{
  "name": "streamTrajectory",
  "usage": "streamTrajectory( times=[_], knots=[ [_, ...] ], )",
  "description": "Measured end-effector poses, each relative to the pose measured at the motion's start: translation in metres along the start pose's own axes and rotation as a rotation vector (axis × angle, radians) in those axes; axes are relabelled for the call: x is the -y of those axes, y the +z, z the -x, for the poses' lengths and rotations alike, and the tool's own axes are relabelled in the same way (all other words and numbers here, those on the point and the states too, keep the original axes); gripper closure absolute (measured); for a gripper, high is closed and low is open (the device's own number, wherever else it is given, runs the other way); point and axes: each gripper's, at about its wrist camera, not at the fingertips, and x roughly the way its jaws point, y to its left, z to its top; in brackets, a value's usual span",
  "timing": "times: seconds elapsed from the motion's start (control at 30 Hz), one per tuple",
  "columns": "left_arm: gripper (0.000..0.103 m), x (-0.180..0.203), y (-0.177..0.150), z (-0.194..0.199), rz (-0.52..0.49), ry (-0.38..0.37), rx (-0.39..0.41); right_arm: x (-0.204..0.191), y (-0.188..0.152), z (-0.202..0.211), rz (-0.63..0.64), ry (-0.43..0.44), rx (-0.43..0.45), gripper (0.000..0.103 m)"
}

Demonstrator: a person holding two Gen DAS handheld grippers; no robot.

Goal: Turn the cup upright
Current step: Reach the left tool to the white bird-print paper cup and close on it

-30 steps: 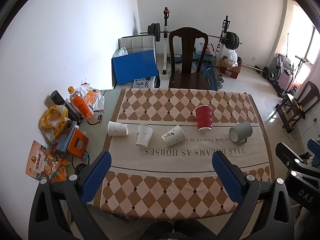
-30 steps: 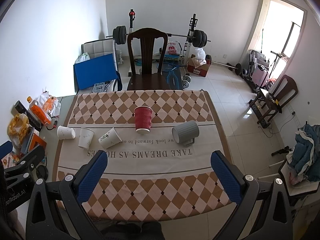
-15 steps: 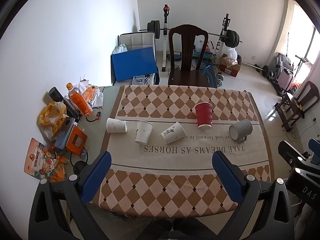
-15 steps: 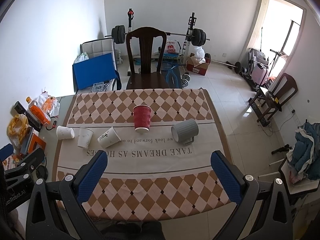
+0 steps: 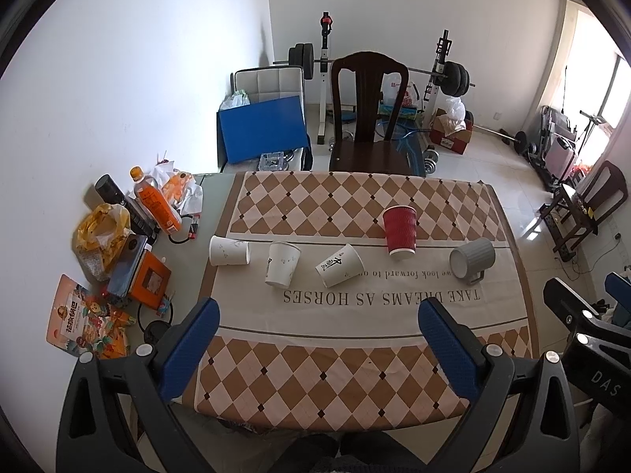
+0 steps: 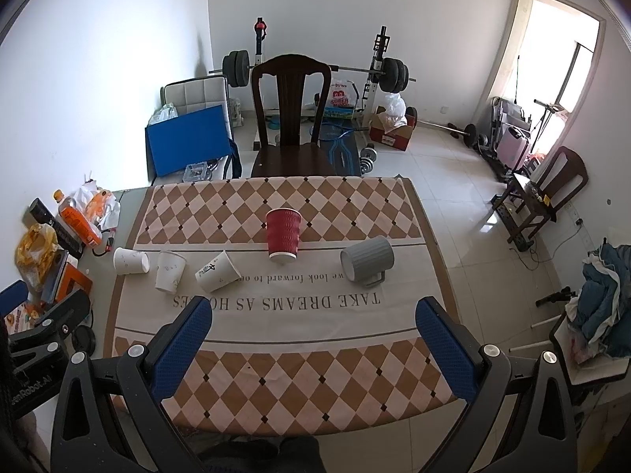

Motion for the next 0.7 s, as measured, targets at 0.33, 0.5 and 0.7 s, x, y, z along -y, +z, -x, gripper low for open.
streamTrajectory(
  times=[0.33, 0.5, 0.7],
  knots=[
    [0.000, -0.030, 0.007, -0.028, 0.013, 0.022, 0.024, -0.020, 0.001, -0.011, -0.008, 0.026, -0.026, 0.000],
    [0.000, -0.070, 0.000, -0.079, 0.062, 0.080, -0.052, -0.053, -0.002, -0.057, -0.002, 0.040, -0.108, 0.000],
    [0.000, -0.115, -0.018, -0.141, 0.088, 0.157, -0.153, -0.105, -0.024, -0.138, 0.026, 0.031, -0.232, 0.000]
  ],
)
